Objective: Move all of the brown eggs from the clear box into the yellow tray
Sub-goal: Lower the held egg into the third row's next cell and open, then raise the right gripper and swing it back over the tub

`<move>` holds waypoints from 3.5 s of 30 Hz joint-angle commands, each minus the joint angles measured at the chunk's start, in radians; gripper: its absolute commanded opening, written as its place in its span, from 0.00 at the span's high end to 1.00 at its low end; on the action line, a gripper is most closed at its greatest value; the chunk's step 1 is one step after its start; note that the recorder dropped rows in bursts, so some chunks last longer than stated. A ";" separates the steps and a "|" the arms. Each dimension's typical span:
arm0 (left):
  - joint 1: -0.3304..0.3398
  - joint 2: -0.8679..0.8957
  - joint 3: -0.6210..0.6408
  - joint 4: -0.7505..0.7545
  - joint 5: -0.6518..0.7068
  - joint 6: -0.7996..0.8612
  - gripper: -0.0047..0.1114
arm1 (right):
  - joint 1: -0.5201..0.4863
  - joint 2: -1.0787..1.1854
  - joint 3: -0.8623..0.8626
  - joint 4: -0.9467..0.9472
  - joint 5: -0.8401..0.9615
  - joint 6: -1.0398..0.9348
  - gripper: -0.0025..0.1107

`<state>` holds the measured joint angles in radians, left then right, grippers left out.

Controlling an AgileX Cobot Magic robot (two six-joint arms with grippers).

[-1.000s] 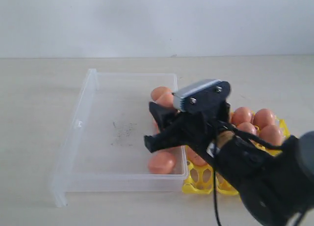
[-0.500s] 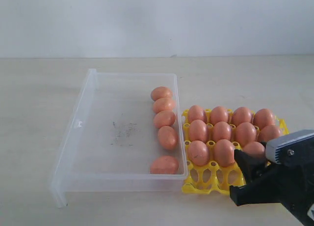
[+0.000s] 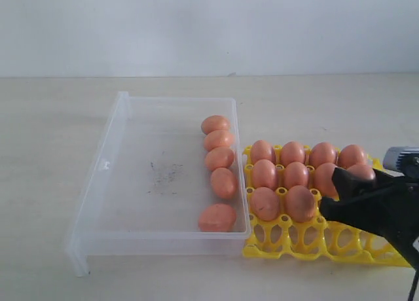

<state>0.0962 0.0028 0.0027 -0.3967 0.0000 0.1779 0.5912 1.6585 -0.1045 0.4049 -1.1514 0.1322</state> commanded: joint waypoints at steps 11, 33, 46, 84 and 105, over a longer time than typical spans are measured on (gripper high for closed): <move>-0.005 -0.003 -0.003 -0.003 0.000 0.007 0.93 | -0.016 -0.007 -0.077 -0.024 0.204 -0.141 0.98; -0.005 -0.003 -0.003 -0.003 0.000 0.007 0.93 | -0.016 -0.007 -0.077 -0.049 0.244 -0.168 0.98; -0.005 -0.003 -0.003 -0.003 0.000 0.007 0.93 | -0.016 -0.007 -0.077 -0.012 0.245 -0.192 0.47; -0.005 -0.003 -0.003 -0.003 0.000 0.007 0.93 | 0.176 -0.225 -0.805 -1.181 1.224 -0.478 0.98; -0.005 -0.003 -0.003 -0.003 0.000 0.007 0.93 | 0.174 0.067 -1.235 -1.174 2.054 0.161 0.98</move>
<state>0.0962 0.0028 0.0027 -0.3967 0.0000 0.1779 0.7675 1.6698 -1.2824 -0.8741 0.7639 0.4395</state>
